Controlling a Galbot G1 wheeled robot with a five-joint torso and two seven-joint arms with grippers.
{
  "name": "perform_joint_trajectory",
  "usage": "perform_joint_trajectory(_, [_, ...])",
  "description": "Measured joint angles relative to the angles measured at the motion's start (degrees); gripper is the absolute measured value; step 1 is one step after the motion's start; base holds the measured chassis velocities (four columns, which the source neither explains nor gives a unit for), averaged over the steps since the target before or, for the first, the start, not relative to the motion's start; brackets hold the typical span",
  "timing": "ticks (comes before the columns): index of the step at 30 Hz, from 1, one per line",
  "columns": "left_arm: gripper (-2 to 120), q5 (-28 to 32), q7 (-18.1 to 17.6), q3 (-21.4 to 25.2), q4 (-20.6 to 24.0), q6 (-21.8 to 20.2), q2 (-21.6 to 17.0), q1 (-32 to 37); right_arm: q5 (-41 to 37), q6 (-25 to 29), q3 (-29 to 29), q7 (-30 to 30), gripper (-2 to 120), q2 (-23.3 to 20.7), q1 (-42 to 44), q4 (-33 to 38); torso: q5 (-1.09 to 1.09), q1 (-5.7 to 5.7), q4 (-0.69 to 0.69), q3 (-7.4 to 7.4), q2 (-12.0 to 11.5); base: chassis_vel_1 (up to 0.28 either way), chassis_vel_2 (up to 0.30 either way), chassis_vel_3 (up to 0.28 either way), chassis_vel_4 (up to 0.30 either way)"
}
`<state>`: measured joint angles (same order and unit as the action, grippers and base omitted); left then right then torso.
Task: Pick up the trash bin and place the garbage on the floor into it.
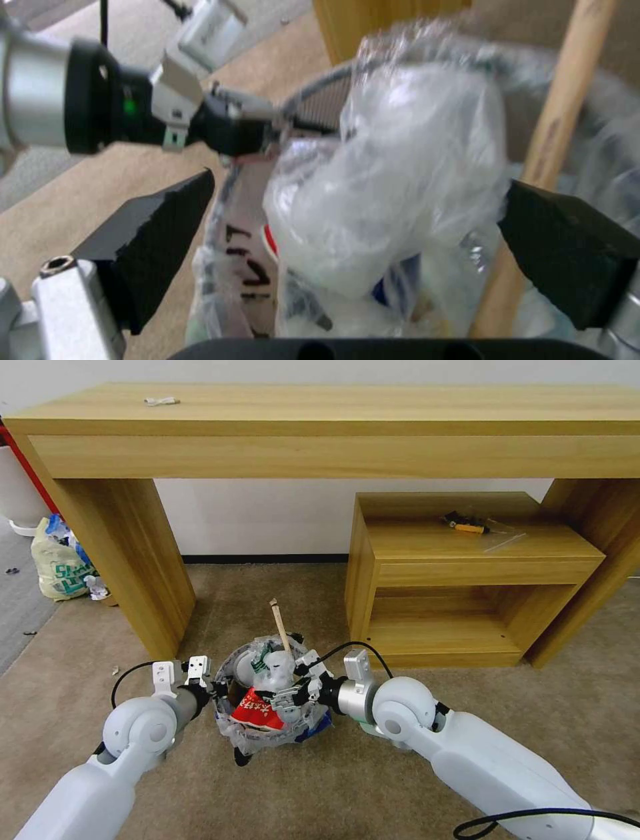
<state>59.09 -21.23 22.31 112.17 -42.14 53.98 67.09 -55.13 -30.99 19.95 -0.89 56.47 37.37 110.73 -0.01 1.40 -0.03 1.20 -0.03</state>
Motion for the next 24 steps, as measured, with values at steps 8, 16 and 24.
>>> perform_joint_trajectory(8, [0, -0.85, 0.69, 0.5, -0.65, 0.0, 0.22, 0.48, 0.59, 0.89, -2.58, 0.2, 100, 0.5, -1.07, 0.74, 0.0, 0.0, 0.01, 0.0, 0.0, 0.0, 0.0, 0.0, 0.0])
perform_joint_trajectory(16, [0, -0.93, 0.76, 0.65, -1.19, 0.0, 0.27, 0.51, 0.35, 1.05, -9.12, 0.86, 100, -0.31, 0.21, 3.99, 0.0, 0.0, 0.01, 0.0, 0.0, 0.0, 0.0, 0.0, 0.0])
perform_joint_trajectory(24, [0, -0.92, 0.93, 2.13, -1.48, 0.0, -0.28, 1.21, 4.99, 4.85, -22.01, 0.62, 100, -4.12, 11.67, 9.17, 0.01, -0.01, -0.04, -0.01, 0.0, 0.0, 0.0, 0.0, 0.0])
